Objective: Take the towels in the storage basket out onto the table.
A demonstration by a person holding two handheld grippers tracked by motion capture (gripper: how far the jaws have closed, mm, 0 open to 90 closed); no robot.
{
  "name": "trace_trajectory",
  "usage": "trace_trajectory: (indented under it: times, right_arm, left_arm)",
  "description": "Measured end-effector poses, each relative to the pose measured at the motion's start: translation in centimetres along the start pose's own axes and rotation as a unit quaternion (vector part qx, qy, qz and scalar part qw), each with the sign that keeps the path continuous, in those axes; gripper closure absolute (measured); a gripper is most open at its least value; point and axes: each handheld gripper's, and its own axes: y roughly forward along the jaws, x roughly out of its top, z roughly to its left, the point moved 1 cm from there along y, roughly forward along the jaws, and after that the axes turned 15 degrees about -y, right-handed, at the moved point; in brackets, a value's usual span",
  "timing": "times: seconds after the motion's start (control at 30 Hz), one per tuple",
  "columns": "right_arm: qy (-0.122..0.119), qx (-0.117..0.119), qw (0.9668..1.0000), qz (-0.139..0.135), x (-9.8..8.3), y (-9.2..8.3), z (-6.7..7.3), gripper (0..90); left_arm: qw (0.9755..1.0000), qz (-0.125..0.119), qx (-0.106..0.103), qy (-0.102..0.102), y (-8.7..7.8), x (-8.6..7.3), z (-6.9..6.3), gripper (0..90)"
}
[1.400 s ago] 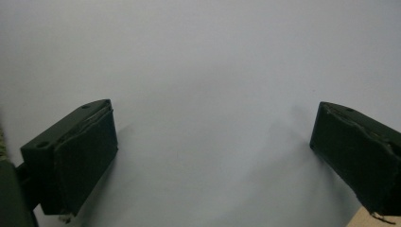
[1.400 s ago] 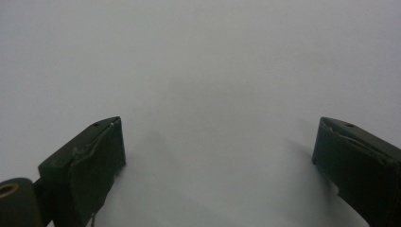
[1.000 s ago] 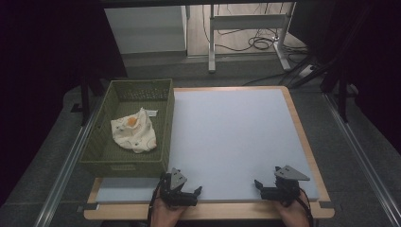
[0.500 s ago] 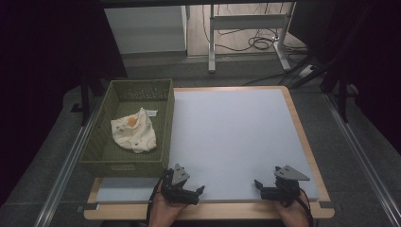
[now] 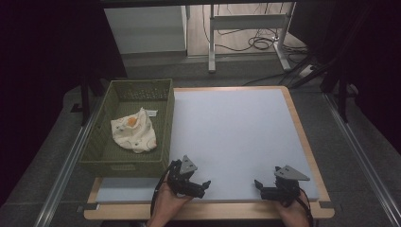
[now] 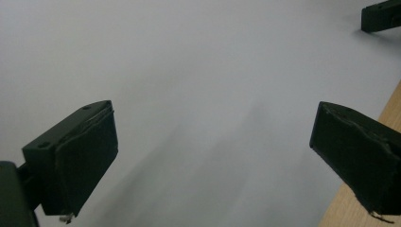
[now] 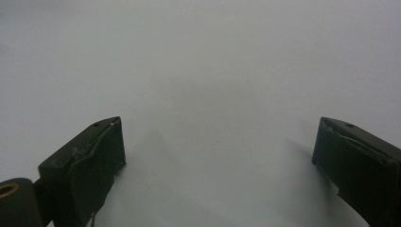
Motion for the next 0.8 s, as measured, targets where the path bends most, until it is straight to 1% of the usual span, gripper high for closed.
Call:
trace_trajectory:
  times: [0.07,0.13,0.4,0.5,0.6,0.7,0.8]
  right_arm:
    - [0.000,0.000,1.0000,0.000,0.0,0.0,0.0,3.4]
    - [0.000,0.000,1.0000,0.000,0.0,0.0,0.0,3.4]
    - [0.000,0.000,1.0000,0.000,0.0,0.0,0.0,3.4]
    - [0.000,0.000,1.0000,0.000,0.0,0.0,0.0,3.4]
    - [0.000,0.000,1.0000,0.000,0.0,0.0,0.0,3.3]
    - [-0.001,0.000,1.0000,0.001,0.0,0.0,0.0,3.3]
    - [-0.001,0.000,1.0000,0.000,0.0,0.0,0.0,3.3]
  left_arm:
    - [1.0000,0.003,-0.003,0.005,0.3,0.7,-0.2,2.0]
    - [0.9999,0.003,-0.001,0.010,0.5,1.2,-0.3,2.0]
    - [0.9999,0.003,-0.006,0.015,1.0,3.0,-0.4,2.0]
    - [0.9997,0.007,-0.008,0.020,1.4,3.6,-0.3,2.0]
    - [0.9996,0.012,-0.013,0.020,1.9,3.9,0.0,1.9]
    - [0.9997,0.017,-0.012,0.014,2.3,4.4,0.3,1.8]
    - [0.9997,0.017,-0.011,0.014,2.6,4.9,0.5,1.8]
